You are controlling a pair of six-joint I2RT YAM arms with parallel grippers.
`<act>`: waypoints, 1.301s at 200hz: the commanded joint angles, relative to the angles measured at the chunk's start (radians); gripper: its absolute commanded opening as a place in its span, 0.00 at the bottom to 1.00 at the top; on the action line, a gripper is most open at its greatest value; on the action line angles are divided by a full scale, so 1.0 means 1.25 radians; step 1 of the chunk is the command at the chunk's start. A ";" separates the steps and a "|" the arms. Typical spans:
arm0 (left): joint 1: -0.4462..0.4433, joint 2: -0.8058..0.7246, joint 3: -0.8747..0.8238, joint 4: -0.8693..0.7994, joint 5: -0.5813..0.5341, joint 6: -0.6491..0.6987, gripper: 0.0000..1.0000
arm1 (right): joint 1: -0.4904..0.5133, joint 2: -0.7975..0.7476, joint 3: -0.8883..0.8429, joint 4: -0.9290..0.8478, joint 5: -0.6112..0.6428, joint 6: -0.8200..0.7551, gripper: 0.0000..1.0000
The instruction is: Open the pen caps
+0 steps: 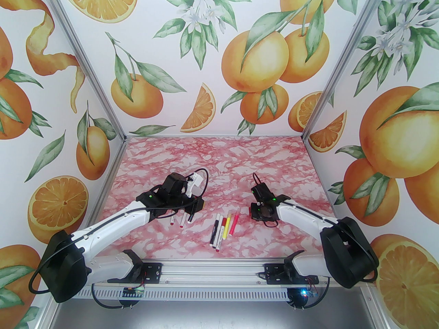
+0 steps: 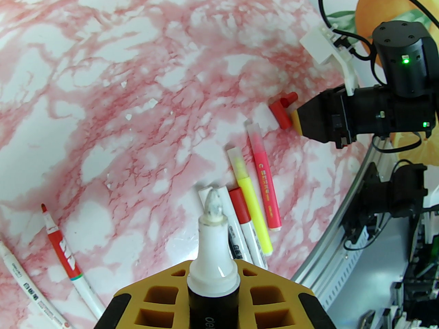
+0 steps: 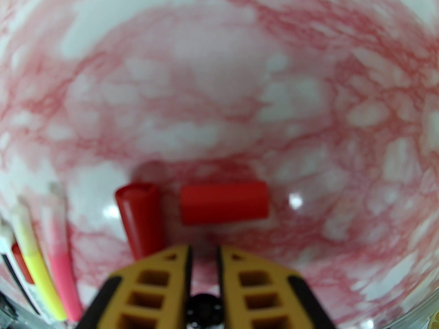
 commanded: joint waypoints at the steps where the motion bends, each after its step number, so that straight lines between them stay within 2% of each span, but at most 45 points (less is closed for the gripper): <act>1: 0.003 0.000 0.020 0.001 0.012 0.013 0.00 | -0.002 0.018 0.003 0.021 0.012 -0.013 0.24; 80: 0.003 0.020 0.020 -0.013 -0.014 0.011 0.00 | -0.003 -0.017 0.003 0.005 0.021 -0.016 0.29; 104: 0.002 0.027 0.008 -0.027 -0.056 0.013 0.00 | 0.002 -0.086 0.013 -0.013 0.008 -0.022 0.30; 137: 0.003 0.074 -0.015 -0.045 -0.151 0.004 0.00 | 0.049 -0.217 0.043 -0.035 -0.009 -0.040 0.32; 167: 0.002 0.127 -0.003 -0.048 -0.221 -0.016 0.00 | 0.113 -0.289 0.063 -0.016 -0.062 -0.050 0.37; 180: 0.002 0.151 0.006 -0.037 -0.222 -0.021 0.00 | 0.131 -0.305 0.065 0.000 -0.086 -0.053 0.38; 230: -0.019 0.233 0.030 -0.004 -0.245 -0.041 0.03 | 0.138 -0.366 0.039 0.080 -0.194 -0.036 0.50; 260: -0.028 0.278 0.041 0.008 -0.278 -0.074 0.05 | 0.139 -0.377 0.022 0.134 -0.298 -0.015 0.58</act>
